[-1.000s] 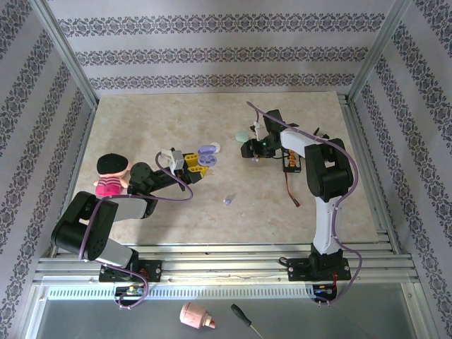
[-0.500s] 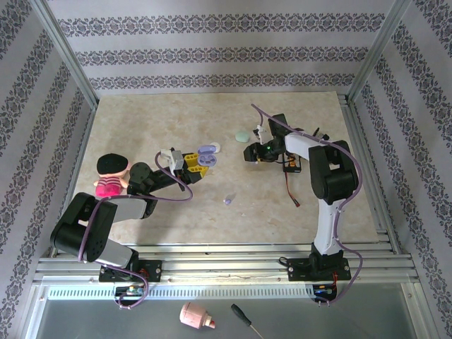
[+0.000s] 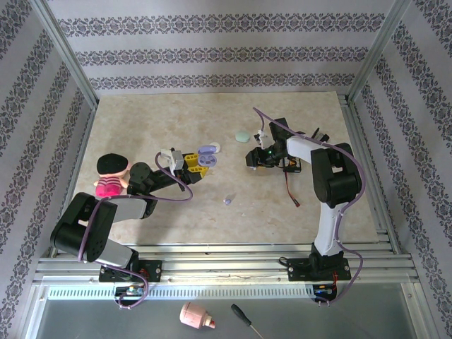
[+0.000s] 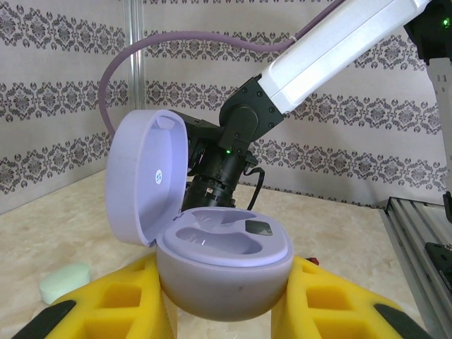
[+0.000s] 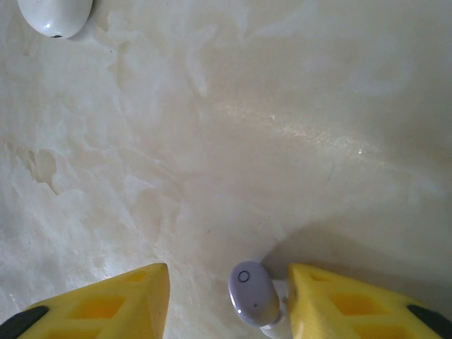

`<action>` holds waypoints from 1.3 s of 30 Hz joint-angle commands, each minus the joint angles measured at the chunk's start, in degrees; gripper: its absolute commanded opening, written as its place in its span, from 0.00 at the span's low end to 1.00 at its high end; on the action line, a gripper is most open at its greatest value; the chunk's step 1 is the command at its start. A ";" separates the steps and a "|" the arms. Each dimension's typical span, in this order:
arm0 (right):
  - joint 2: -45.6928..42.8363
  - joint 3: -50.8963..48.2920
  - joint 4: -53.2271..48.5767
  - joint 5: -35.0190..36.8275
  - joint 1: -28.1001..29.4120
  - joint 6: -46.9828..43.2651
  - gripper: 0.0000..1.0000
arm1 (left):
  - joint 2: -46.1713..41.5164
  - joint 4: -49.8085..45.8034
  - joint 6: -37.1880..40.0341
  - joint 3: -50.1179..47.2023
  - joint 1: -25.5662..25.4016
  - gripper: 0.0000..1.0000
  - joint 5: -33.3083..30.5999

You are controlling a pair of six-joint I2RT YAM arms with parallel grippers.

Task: Insert wireless bluetooth earbuds into charging case

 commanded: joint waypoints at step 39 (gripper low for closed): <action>-2.46 8.91 -19.82 59.12 23.50 2.67 0.45 | -3.35 4.36 0.07 -7.34 12.22 0.19 -10.06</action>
